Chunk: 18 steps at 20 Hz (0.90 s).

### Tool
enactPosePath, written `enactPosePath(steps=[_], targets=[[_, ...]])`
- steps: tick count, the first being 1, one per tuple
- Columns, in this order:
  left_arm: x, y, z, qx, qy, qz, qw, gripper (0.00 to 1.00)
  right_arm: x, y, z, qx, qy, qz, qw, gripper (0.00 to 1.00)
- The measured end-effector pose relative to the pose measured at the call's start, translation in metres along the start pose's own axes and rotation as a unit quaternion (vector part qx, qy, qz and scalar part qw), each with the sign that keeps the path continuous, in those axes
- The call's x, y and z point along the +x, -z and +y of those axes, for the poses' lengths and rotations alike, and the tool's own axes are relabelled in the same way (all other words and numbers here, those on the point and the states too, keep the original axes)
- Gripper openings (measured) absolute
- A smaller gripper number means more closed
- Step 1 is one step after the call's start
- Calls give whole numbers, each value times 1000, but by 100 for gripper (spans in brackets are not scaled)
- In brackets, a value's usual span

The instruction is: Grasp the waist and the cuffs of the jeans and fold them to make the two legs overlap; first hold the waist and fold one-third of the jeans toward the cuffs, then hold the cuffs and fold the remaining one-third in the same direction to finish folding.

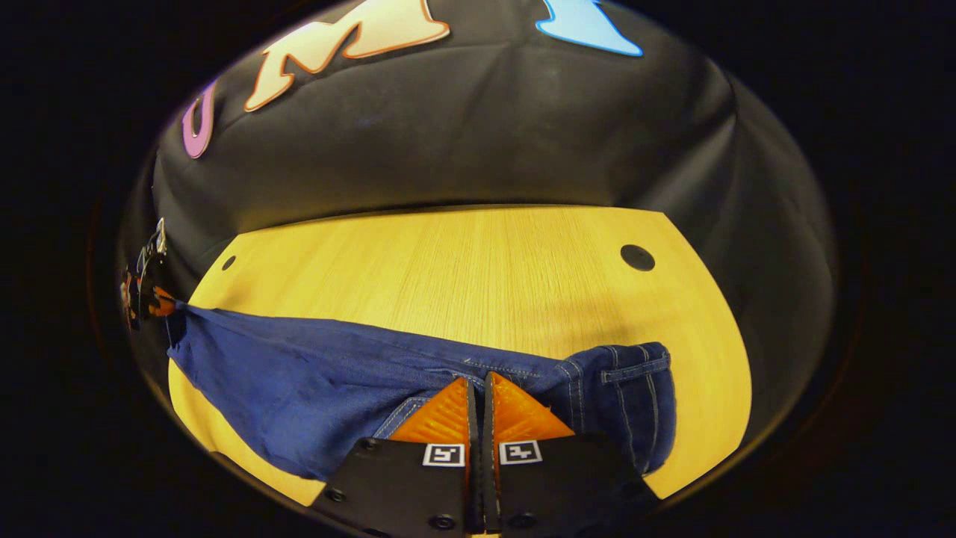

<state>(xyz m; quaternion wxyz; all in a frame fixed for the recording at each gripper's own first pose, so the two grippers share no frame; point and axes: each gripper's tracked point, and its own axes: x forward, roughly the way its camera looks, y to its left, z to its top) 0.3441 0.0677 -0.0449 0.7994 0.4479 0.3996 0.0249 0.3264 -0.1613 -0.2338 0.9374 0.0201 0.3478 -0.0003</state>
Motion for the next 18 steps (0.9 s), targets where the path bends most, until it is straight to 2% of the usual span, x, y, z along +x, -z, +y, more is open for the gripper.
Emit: enactPosePath(steps=[1, 3, 4, 6, 7, 8, 10, 11, 12, 13, 18], targets=[[5, 1, -4, 1, -6, 7, 1000, 0, 4, -4, 0, 9, -1, -4, 1000, 6], [11, -3, 3, 4, -35, 6, 999, 11, 5, -13, 1, 27, -9, -13, 999, 14], [11, -3, 11, 1, -50, 1, 999, 40, 5, -16, -1, 35, -13, -19, 999, 21], [6, -2, 21, -18, -68, -13, 997, 100, -3, -29, -6, 49, -20, -33, 998, 60], [2, -2, 24, -34, -73, -23, 997, 100, -10, -37, -12, 53, -20, -43, 997, 79], [-6, -1, 27, -49, -80, -36, 995, 95, -15, -43, -17, 54, -22, -55, 997, 98], [-25, 3, 31, -87, -89, -64, 990, 95, -33, -53, -37, 50, -11, -72, 996, 88], [-35, 4, 28, -111, -87, -80, 987, 95, -42, -56, -48, 48, -6, -76, 996, 95], [-45, 5, 25, -134, -85, -94, 983, 94, -51, -55, -58, 45, 0, -79, 996, 89], [-51, 9, 25, -157, -82, -104, 979, 95, -60, -54, -71, 42, 7, -79, 996, 95], [-70, 29, 16, -232, -77, -127, 961, 95, -84, -16, -133, 35, 33, -45, 998, 96]])
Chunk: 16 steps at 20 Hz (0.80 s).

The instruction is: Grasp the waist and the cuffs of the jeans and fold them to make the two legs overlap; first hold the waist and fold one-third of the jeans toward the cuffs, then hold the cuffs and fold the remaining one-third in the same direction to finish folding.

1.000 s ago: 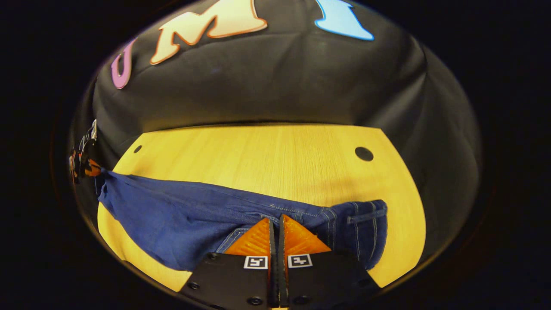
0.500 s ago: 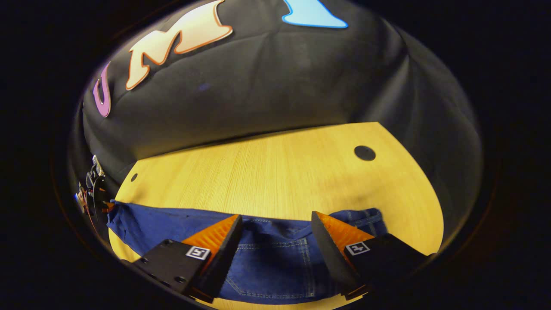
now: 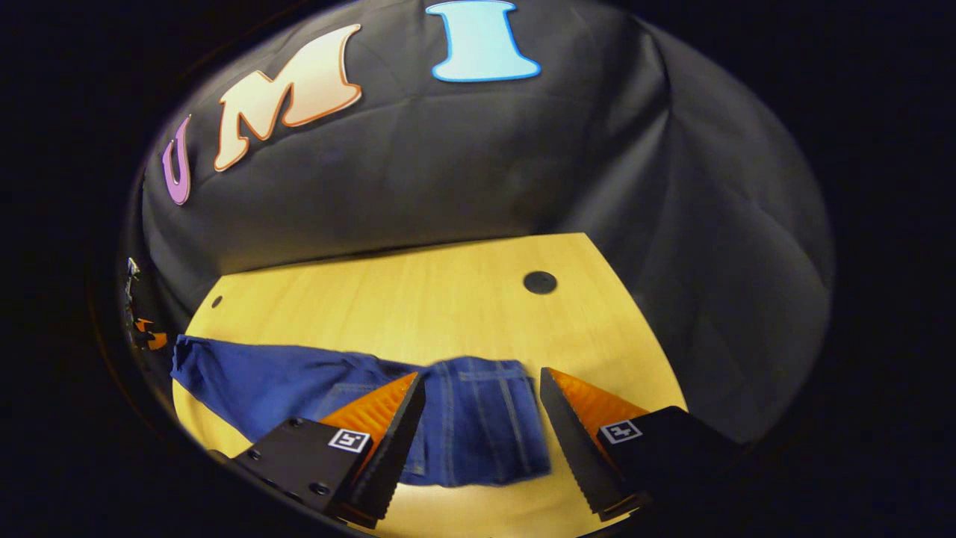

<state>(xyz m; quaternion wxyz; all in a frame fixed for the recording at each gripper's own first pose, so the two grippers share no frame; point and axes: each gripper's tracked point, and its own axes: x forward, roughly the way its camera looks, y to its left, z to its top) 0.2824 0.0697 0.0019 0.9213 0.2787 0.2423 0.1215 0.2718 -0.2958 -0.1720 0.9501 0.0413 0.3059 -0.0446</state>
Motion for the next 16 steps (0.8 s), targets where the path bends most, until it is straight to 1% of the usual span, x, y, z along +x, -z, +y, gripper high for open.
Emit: enactPosePath(steps=[2, 5, 9, 10, 11, 12, 13, 14, 16], targets=[[-10, 4, 0, -14, -5, -2, 1000, 95, -4, 20, -11, 10, -9, 20, 1000, 96], [-24, 17, -9, -41, -6, -2, 999, 95, 2, 56, -20, 3, -21, 55, 998, 96], [-46, 13, -17, -59, -10, -19, 998, 95, 15, 87, -22, 10, -38, 91, 995, 96], [-50, 13, -19, -59, -14, -21, 998, 95, 18, 94, -21, 16, -45, 97, 994, 90], [-58, 13, -20, -59, -18, -24, 998, 95, 20, 97, -21, 17, -48, 101, 994, 97], [-65, 12, -22, -61, -20, -26, 998, 95, 21, 100, -19, 17, -52, 103, 993, 90], [-70, 11, -24, -64, -21, -29, 997, 95, 22, 102, -17, 21, -56, 103, 993, 89], [-75, 12, -27, -67, -20, -30, 997, 95, 24, 105, -16, 28, -59, 105, 992, 95], [-82, 13, -28, -72, -22, -34, 997, 95, 25, 105, -19, 30, -55, 98, 993, 80]])
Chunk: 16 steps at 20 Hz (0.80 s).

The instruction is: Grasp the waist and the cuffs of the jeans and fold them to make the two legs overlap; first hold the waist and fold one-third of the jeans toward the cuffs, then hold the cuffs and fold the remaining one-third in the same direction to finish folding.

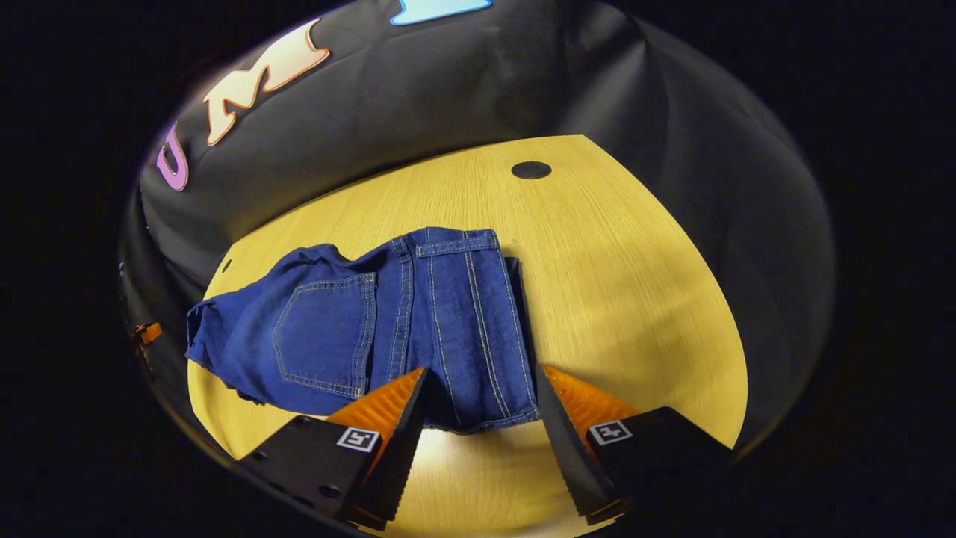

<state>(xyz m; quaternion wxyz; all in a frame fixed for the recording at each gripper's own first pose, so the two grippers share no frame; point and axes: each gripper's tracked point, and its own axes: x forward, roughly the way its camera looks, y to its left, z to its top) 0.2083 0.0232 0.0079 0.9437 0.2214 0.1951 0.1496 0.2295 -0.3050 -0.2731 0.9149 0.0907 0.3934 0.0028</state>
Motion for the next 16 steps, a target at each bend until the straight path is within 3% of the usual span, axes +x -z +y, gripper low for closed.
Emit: enactPosePath(steps=[2, 5, 9, 12, 16], targets=[[-5, 0, -1, -9, -1, -4, 1000, 95, 2, 2, 1, 10, 5, -3, 1000, 82], [-5, 0, -2, -22, 3, -3, 1000, 95, 7, 3, 10, 27, 6, -1, 1000, 48], [-6, -2, -4, -29, 8, -5, 1000, 95, 5, 3, 12, 18, 2, -20, 1000, 21], [-5, -3, -4, -32, 9, -9, 999, 95, 3, 0, 13, 49, 7, -28, 998, 7], [-4, -1, -5, -53, 21, -8, 998, 95, -5, -7, 16, 38, 27, -33, 998, 4]])
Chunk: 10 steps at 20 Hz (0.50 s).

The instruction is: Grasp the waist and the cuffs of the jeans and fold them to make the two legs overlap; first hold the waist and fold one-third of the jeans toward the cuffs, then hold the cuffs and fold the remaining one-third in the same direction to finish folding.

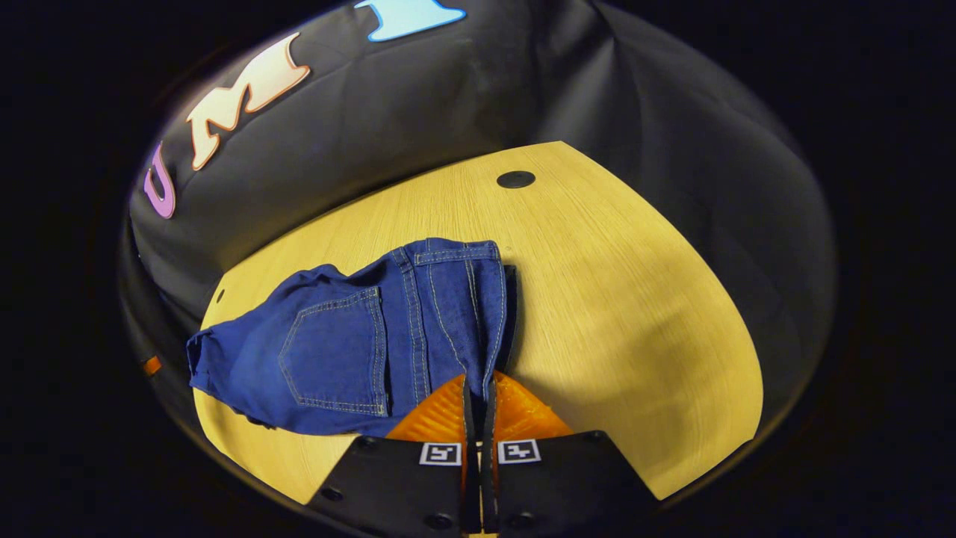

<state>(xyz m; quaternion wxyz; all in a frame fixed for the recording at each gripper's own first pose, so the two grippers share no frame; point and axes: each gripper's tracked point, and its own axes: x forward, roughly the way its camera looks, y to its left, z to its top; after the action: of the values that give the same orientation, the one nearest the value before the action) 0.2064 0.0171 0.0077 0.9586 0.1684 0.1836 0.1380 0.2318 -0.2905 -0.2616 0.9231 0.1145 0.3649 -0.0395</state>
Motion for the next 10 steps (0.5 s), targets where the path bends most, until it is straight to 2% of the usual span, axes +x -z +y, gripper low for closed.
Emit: enactPosePath(steps=[4, 7, 10], targets=[[6, 5, 0, -12, 15, 8, 1000, 95, -34, -25, 0, 12, 7, -37, 999, 3], [10, 10, 4, -11, 30, 1, 999, 96, -78, -49, -7, -2, 38, -76, 996, 3], [16, 15, 11, -10, 53, -2, 999, 96, -123, -74, 9, 15, 56, -114, 992, 3]])
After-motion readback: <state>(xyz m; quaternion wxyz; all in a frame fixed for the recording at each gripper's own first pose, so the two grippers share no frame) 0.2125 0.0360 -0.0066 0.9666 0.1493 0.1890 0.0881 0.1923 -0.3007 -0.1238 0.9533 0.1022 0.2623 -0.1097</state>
